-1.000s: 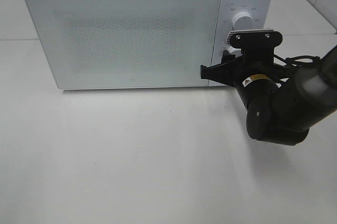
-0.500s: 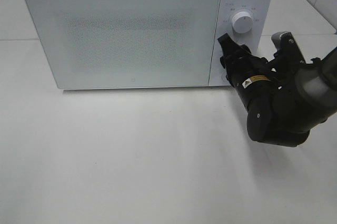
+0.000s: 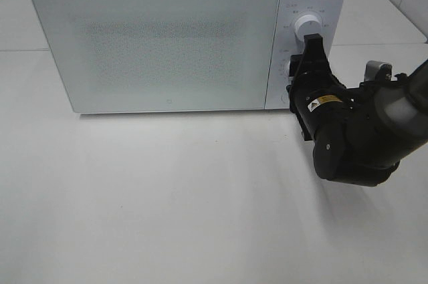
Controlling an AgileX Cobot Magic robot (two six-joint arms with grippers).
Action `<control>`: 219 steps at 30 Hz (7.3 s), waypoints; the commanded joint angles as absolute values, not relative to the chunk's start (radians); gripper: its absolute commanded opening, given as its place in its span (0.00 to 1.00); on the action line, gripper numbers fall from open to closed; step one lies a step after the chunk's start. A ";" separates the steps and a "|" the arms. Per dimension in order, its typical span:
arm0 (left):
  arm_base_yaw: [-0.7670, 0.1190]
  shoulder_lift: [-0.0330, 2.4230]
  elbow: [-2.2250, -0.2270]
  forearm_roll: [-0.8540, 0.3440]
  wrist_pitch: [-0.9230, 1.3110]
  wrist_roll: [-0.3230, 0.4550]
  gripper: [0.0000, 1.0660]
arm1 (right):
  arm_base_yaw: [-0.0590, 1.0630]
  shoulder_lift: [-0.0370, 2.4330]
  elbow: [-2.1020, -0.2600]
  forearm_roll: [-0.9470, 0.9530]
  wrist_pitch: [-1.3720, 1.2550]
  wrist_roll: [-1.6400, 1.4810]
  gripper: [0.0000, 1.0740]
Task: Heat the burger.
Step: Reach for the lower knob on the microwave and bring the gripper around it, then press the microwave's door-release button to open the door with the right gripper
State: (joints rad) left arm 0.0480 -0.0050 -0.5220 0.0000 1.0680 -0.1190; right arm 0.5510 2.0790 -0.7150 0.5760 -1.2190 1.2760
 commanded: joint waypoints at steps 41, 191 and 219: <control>0.048 -0.023 -0.524 -0.005 1.065 -0.118 0.94 | 0.547 2.073 -0.728 0.580 -1.434 1.538 0.37; 0.048 -0.021 -0.524 -0.006 1.065 -0.116 0.94 | 0.068 0.051 -0.523 0.012 0.880 0.049 0.71; 0.048 -0.009 -0.524 -0.006 1.065 -0.115 0.94 | 0.074 0.762 -0.410 0.031 0.150 0.060 0.41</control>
State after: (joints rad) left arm 0.0480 -0.0050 -0.5220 0.0000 1.0680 -0.1160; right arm 0.0750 0.7340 -0.4190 0.0270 0.2060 0.0560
